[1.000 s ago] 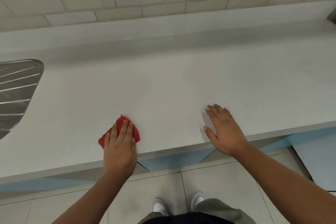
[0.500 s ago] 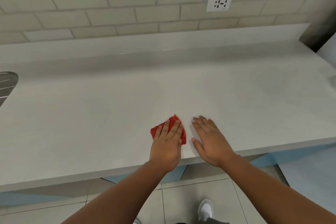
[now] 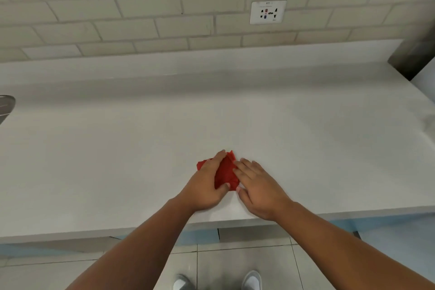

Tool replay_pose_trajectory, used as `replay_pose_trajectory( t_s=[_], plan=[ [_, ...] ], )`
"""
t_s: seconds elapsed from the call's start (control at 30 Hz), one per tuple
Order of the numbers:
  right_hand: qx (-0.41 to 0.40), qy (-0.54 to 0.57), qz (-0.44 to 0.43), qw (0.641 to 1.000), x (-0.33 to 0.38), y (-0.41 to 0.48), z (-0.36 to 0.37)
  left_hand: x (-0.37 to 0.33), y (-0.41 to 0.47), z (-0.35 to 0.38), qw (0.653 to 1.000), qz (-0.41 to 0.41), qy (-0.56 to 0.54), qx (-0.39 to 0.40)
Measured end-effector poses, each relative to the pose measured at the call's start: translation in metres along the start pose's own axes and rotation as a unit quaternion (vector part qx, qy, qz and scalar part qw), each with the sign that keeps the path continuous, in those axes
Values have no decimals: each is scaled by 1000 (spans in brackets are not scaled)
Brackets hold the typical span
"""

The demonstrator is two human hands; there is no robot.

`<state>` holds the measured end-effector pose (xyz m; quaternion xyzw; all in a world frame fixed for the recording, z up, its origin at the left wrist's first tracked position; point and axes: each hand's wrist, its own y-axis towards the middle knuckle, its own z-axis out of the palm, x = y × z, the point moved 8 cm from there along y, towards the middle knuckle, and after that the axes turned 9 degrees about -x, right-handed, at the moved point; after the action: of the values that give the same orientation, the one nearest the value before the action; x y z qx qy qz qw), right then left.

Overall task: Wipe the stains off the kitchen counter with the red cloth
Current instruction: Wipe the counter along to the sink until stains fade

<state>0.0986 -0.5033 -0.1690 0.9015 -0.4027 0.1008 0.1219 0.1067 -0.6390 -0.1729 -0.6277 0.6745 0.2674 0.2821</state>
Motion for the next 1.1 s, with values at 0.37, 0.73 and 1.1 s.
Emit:
replay_pose_trajectory(
  t_s=[0.37, 0.73, 1.1],
  plan=[
    [28, -32, -28, 999, 39, 89, 36, 75, 56, -110, 971, -45, 118, -201],
    [18, -67, 36, 997, 4, 271, 61, 141, 158, -194, 960, -33, 142, -238],
    [50, -54, 106, 992, -38, 428, 77, 197, 214, -236, 951, -19, 127, -282]
  ],
)
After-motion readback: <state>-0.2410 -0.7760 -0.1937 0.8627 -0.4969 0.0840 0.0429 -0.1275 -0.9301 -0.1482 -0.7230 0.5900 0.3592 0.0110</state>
